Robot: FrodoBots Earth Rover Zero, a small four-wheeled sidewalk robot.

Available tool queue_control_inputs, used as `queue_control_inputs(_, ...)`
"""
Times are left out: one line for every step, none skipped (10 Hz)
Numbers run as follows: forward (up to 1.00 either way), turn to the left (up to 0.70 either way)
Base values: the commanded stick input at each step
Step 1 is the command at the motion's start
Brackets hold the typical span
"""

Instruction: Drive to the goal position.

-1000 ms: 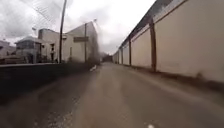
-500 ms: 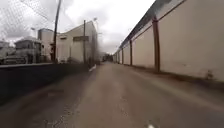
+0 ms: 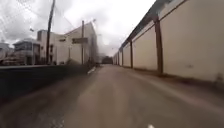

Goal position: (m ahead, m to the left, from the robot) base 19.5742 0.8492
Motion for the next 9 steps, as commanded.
queue_control_inputs(0.70, 0.00)
queue_control_inputs(0.70, 0.00)
queue_control_inputs(0.70, 0.00)
queue_control_inputs(0.70, 0.00)
queue_control_inputs(0.70, 0.00)
queue_control_inputs(0.70, 0.00)
queue_control_inputs(0.70, 0.00)
queue_control_inputs(0.70, 0.00)
queue_control_inputs(0.70, 0.00)
